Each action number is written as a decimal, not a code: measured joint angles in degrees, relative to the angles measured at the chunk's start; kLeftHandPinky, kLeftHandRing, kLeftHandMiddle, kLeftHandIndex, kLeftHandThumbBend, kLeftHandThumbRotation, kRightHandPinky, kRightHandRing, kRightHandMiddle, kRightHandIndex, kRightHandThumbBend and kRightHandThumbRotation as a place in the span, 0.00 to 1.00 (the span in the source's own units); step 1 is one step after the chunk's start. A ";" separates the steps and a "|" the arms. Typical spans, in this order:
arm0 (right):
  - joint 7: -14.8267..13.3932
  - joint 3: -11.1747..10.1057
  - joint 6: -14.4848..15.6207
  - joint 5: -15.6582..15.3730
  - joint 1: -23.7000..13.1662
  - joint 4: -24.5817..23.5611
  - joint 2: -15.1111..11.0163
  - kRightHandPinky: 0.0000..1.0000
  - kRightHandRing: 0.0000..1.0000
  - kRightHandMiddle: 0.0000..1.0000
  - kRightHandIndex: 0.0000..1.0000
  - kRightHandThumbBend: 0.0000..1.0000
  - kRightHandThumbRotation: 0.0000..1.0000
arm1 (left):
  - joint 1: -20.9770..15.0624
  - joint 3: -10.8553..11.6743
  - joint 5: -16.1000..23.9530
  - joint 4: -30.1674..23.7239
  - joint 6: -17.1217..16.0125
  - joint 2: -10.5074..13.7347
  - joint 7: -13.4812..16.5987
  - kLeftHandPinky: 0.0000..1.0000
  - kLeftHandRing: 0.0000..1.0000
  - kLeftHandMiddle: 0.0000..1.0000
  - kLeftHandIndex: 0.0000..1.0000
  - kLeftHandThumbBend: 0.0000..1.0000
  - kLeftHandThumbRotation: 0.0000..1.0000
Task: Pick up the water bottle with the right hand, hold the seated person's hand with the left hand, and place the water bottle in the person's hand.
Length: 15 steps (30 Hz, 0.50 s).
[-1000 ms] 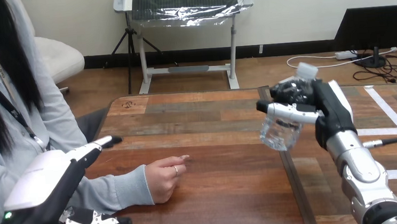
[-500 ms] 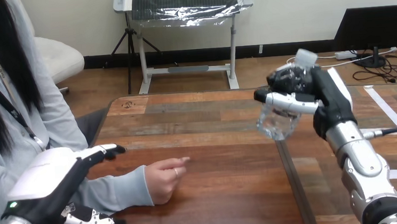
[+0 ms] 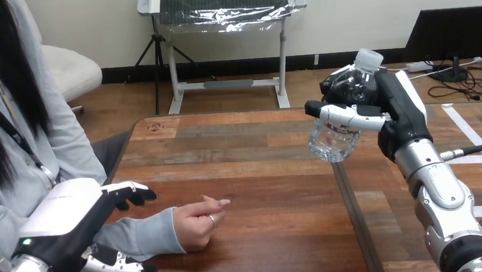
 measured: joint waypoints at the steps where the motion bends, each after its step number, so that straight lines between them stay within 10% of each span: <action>1: 0.20 0.00 -0.02 0.09 0.00 -0.07 0.00 0.28 0.33 0.42 0.44 0.81 0.00 | -0.21 -0.24 0.00 0.32 -0.02 0.00 0.15 0.62 0.66 0.70 0.71 1.00 0.27; 15: 2.14 0.03 -0.91 1.03 0.02 -1.89 0.06 0.29 0.34 0.43 0.44 0.80 0.00 | -3.86 -3.85 0.03 5.77 -0.08 0.06 0.74 0.58 0.61 0.64 0.66 1.00 0.21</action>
